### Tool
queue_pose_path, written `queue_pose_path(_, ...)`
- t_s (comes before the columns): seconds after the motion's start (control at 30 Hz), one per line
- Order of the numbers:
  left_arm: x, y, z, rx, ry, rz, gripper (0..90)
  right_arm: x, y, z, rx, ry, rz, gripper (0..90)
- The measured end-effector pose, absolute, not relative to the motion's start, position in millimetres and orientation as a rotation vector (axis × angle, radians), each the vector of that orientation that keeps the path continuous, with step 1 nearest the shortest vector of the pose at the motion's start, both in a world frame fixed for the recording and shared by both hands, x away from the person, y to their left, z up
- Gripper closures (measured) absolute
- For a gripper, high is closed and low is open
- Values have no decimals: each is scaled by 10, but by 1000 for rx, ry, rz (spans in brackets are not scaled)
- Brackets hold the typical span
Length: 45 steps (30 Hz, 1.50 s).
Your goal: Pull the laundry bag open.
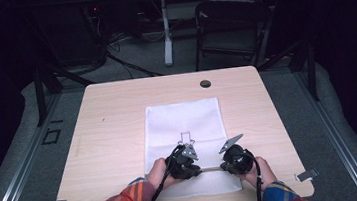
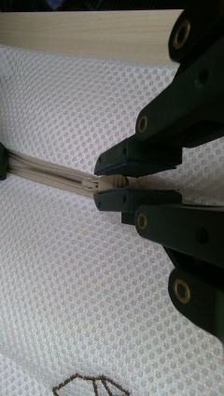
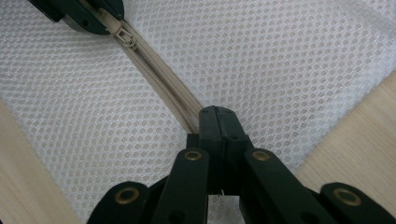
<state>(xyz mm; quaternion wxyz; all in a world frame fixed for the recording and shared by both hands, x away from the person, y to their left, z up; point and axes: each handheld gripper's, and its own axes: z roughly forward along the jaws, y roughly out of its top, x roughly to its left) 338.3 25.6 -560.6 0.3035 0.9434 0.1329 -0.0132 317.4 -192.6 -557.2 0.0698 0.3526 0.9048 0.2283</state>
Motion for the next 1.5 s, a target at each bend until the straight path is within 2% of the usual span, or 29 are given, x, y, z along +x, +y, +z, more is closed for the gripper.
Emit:
queue_pose_path(0.97,3377,297,-5604,2505,341,-62,807,3164,-1945,-5590,1112,2720,738,900)
queue_pose_path(1.13,3356,208,-5620,2499,327,-65,736,3170,-1941,-5569,1079,2735,684,900)
queue_pose_path(1.2,3351,169,-5621,2504,320,-48,748,3167,-1936,-5568,1079,2733,679,900)
queue_pose_path(1.27,3358,158,-5625,2503,333,-34,796,3165,-1930,-5570,1081,2737,696,900)
queue_pose_path(1.5,3337,171,-5606,2520,327,-6,820,3167,-1940,-5570,1080,2733,684,900)
